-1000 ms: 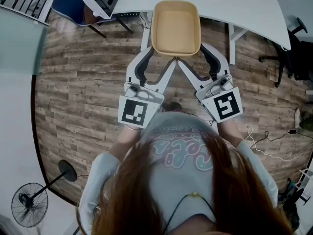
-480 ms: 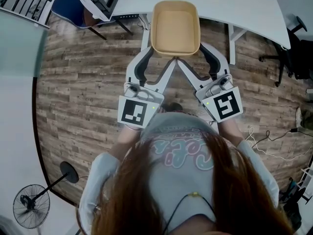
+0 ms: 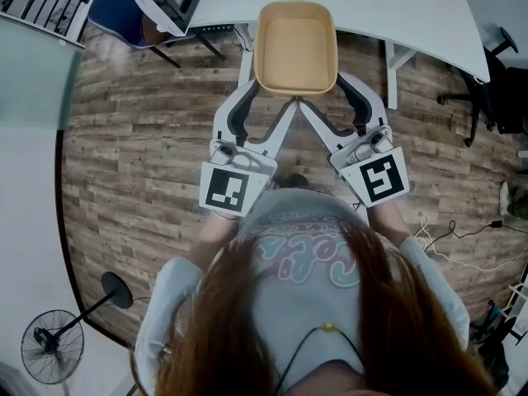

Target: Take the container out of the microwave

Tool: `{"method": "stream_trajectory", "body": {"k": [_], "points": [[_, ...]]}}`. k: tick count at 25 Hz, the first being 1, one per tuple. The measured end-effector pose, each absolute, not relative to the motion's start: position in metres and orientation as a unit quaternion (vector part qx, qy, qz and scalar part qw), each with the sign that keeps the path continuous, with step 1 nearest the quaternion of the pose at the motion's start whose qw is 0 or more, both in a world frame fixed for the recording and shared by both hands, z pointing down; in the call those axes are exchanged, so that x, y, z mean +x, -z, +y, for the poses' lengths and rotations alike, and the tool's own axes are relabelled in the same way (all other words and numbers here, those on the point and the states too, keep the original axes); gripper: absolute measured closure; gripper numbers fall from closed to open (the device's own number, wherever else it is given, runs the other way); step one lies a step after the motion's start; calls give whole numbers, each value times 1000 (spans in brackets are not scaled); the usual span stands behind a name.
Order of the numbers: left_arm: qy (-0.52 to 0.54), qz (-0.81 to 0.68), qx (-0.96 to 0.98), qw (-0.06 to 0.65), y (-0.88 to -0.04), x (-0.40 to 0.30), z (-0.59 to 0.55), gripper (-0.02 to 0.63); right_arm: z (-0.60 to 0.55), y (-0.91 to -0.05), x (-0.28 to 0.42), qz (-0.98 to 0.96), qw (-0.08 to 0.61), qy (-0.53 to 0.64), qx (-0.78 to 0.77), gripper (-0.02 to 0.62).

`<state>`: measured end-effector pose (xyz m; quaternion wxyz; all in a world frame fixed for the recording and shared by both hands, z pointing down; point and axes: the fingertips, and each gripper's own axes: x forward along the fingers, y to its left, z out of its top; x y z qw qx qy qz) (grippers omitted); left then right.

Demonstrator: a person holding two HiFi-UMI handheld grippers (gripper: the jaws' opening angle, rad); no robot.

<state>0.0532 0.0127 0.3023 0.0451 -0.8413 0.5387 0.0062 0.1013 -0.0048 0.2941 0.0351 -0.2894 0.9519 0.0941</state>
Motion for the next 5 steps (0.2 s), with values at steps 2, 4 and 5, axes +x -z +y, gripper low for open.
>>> {"method": "stream_trajectory", "body": {"k": [2, 4, 5], "points": [[-7, 538, -842, 45, -302, 54, 13, 376, -4, -294, 102, 952, 36, -94, -290, 334], [-8, 538, -842, 46, -302, 54, 13, 376, -4, -294, 102, 952, 35, -95, -289, 334], [-8, 538, -842, 46, -302, 53, 14, 376, -4, -294, 102, 952, 35, -95, -289, 334]]}}
